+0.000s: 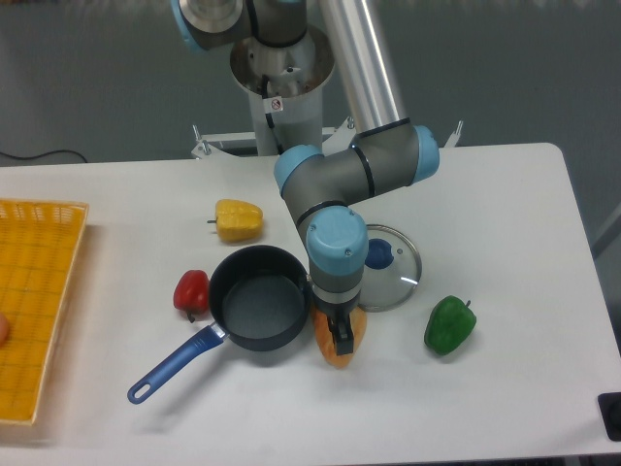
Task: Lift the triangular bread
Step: 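Close the gripper on the orange triangular bread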
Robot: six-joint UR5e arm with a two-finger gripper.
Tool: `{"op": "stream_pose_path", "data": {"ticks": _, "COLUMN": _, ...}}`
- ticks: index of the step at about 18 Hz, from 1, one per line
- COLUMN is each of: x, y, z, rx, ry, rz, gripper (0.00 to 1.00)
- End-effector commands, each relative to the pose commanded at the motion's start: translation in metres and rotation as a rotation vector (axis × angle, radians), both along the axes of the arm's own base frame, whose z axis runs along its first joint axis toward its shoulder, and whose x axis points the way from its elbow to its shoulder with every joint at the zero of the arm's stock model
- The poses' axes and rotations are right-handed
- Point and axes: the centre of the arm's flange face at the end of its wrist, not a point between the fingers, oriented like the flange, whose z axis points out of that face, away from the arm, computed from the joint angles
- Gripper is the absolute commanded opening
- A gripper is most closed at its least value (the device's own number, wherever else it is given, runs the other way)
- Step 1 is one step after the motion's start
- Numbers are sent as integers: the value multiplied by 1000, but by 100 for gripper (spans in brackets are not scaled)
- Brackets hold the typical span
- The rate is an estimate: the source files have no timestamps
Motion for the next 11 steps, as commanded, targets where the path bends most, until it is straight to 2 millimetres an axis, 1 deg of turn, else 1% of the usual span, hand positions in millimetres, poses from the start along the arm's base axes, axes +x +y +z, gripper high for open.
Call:
{"op": "stream_pose_path", "data": {"ticks": 9, "x": 0, "y": -2, "z": -2, "rx": -11, "ry": 8, "rz": -9, "gripper": 96}}
{"op": "stream_pose_path", "data": {"ticks": 10, "x": 0, "y": -2, "z": -2, "rx": -16, "ry": 10, "rz": -9, "gripper": 90}}
{"op": "stream_pose_path", "data": {"ticks": 11, "x": 0, "y": -3, "z": -3, "rx": -17, "ry": 9, "rz": -8, "gripper": 82}}
